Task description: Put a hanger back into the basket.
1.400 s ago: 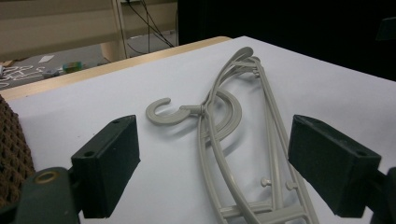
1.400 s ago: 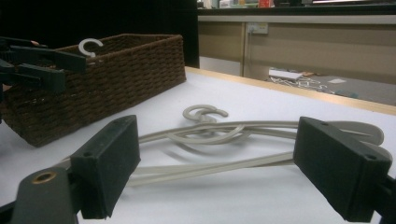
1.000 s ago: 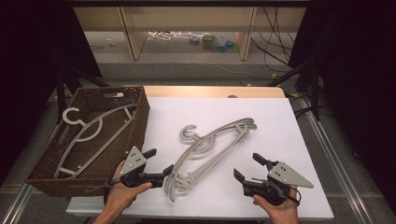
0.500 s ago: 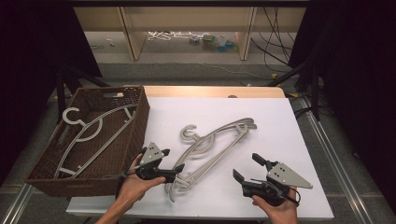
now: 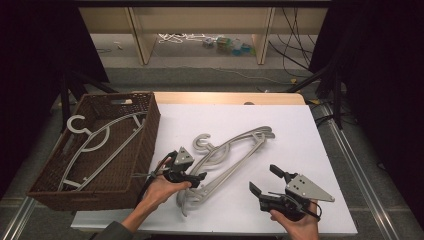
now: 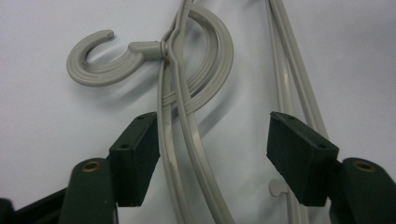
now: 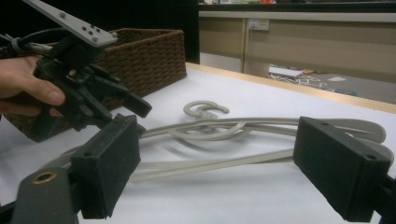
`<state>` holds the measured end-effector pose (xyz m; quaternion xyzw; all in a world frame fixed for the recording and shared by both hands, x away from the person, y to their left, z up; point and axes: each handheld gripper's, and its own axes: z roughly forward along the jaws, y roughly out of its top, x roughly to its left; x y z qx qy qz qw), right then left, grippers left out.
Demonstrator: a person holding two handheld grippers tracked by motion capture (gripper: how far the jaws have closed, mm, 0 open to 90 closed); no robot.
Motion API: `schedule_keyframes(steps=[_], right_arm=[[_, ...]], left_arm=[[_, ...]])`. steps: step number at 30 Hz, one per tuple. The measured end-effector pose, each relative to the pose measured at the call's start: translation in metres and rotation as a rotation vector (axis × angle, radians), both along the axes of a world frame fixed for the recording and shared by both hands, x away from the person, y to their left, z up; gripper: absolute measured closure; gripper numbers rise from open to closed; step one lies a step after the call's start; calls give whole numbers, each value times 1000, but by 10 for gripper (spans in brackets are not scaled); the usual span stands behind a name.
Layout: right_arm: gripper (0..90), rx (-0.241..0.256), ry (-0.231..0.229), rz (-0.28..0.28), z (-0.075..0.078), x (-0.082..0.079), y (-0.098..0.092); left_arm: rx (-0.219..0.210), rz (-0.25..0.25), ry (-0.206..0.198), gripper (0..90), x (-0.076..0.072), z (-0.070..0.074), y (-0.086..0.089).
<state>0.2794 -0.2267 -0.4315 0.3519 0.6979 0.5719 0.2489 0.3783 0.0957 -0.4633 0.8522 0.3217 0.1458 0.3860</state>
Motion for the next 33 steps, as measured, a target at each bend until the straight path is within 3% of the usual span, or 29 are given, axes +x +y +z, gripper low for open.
schedule_keyframes(steps=[8, 11, 14, 17, 24, 30, 33], right_arm=[[157, 2, -3, 0, 0, 0, 0], [157, 0, 0, 4, 0, 1, 0], [158, 2, 3, 6, 1, 0, -1], [158, 0, 1, 2, 0, 0, 0], [159, 2, -4, 1, 0, 0, -1], [159, 3, -3, 3, 0, 0, 0], [159, -4, 1, 2, 0, 0, -1]], left_arm=[[54, 10, 27, 425, 11, -6, -10], [42, 2, 43, 447, 13, -7, -12], [60, 3, 56, 450, 16, -9, -16], [80, -28, 87, 479, 21, -11, -17], [81, -7, 151, 536, 29, -9, -22], [105, 4, 168, 645, 32, -16, -26], [86, 23, 180, 688, 35, -16, -25]])
